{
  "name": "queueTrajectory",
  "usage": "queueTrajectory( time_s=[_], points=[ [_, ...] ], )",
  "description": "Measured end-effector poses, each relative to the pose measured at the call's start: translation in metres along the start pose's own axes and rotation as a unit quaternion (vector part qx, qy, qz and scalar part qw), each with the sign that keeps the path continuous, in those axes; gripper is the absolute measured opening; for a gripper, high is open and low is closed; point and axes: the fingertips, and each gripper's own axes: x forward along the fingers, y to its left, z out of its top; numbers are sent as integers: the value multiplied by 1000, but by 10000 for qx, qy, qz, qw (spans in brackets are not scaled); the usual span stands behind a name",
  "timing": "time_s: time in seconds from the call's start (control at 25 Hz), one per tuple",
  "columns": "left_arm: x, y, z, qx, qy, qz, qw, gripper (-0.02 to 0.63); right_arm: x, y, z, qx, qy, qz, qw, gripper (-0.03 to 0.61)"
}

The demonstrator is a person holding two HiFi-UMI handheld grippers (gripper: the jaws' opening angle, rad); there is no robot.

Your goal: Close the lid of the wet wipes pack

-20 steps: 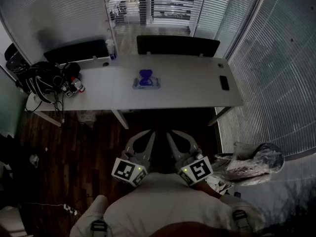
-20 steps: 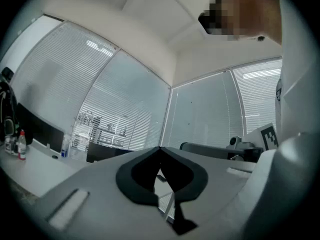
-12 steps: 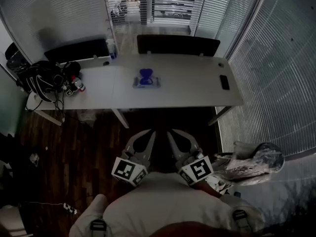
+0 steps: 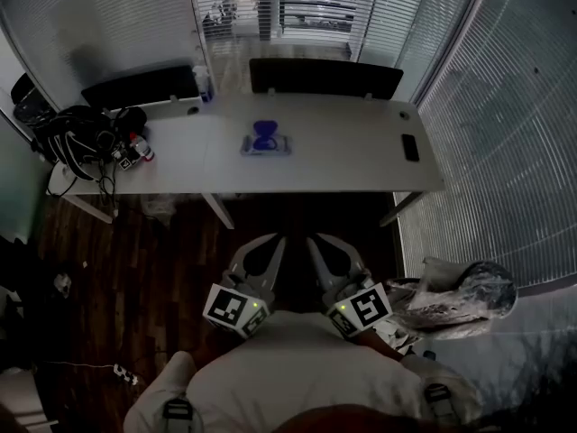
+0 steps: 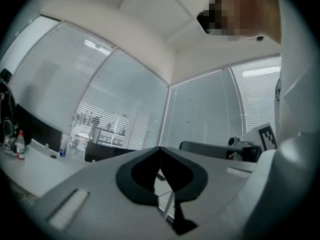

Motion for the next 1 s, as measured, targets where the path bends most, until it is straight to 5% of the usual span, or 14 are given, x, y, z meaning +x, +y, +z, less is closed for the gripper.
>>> queueTrajectory(
  time_s=[0.52,1.0],
  points=[
    [27,-35,-19,17,100,120,9999,2,-32,-33,1,188,-28,54,9998,0],
    [37,-18,-17,129,48,222,9997,2,-20,-42,2,112,-165,138,9997,0]
  ],
)
